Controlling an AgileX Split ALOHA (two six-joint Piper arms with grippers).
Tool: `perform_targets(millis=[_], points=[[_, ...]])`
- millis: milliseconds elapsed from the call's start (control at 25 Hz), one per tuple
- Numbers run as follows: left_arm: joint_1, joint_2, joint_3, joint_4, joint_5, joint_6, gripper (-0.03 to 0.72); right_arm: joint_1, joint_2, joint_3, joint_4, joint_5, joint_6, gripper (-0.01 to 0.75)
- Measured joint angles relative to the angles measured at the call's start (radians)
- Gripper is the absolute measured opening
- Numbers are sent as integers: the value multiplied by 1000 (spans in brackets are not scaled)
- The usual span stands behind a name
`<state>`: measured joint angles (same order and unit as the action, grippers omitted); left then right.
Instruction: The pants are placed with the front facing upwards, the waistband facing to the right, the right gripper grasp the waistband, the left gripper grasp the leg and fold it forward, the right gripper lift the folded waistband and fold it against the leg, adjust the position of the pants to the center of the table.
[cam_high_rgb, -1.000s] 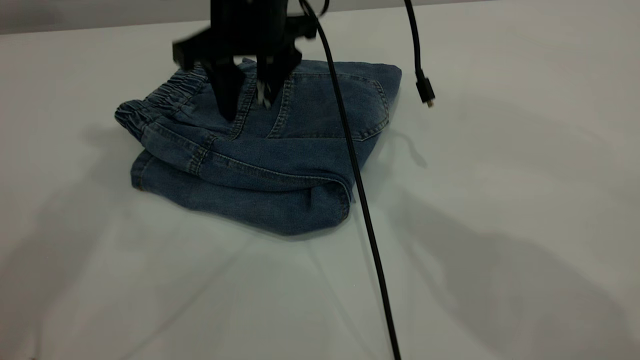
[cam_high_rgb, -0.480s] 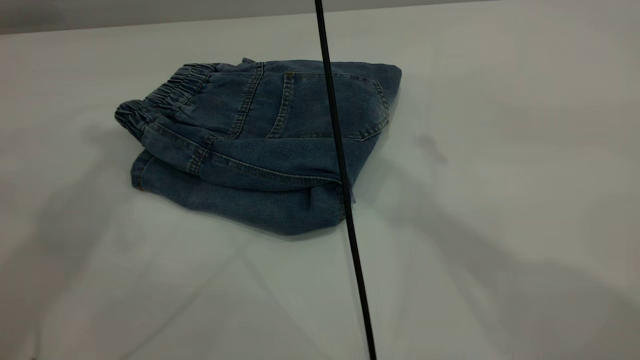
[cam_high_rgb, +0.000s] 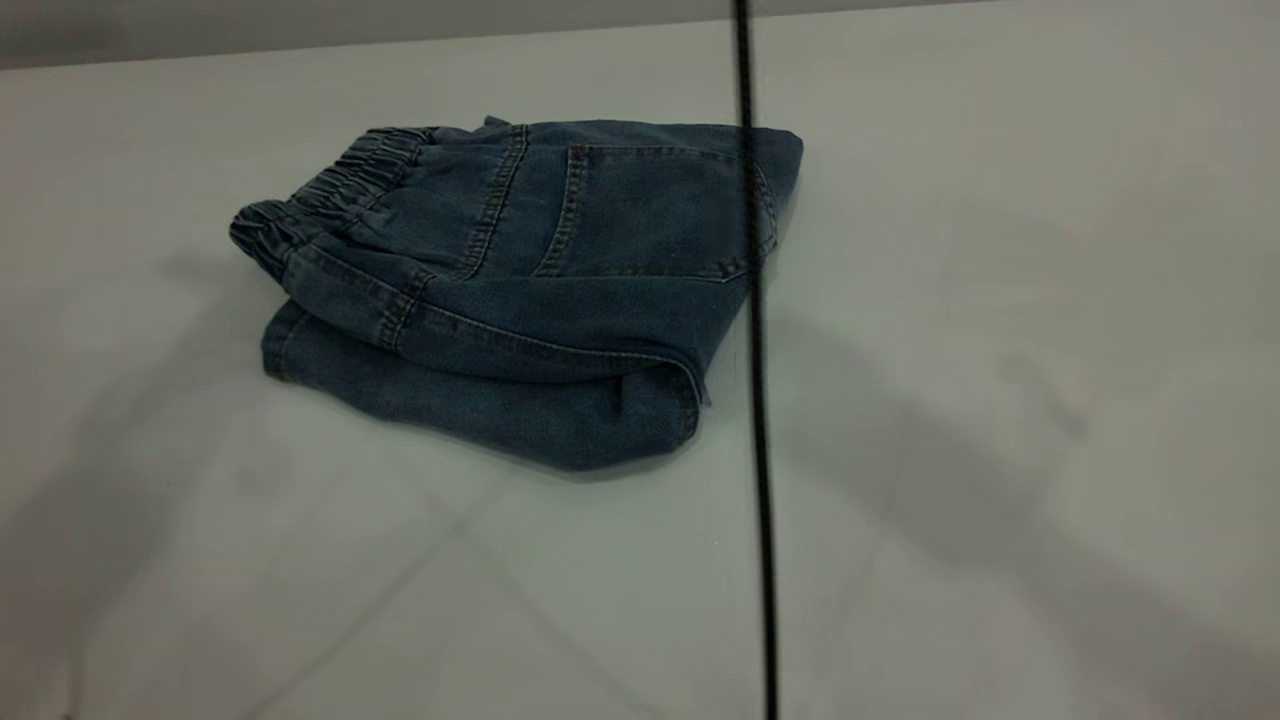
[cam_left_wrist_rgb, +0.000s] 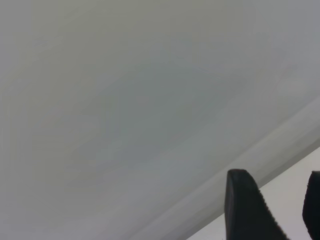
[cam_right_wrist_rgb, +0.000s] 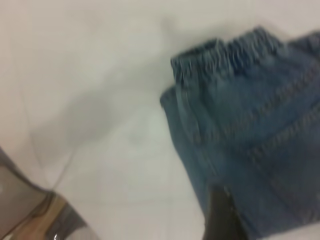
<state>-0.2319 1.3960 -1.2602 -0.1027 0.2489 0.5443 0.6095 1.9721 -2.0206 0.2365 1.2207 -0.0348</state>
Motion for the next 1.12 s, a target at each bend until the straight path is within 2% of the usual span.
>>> perform_targets(millis=[160, 320, 480, 800, 880, 1120], points=[[0, 0, 0, 0, 0, 0, 292, 29, 39, 86, 23, -16, -5, 353], [0, 0, 0, -1, 0, 0, 292, 38, 164, 90, -43, -28, 7, 353], [0, 0, 1, -1, 1, 0, 292, 49, 253, 91, -47, -98, 35, 353], [0, 0, 1, -1, 2, 1, 291, 52, 251, 90, 10, 4, 7, 351], [0, 0, 1, -1, 0, 1, 291, 57, 247, 94, 16, -4, -5, 343], [0, 0, 1, -1, 1, 0, 290, 60, 150, 252, 61, -2, -50, 279]])
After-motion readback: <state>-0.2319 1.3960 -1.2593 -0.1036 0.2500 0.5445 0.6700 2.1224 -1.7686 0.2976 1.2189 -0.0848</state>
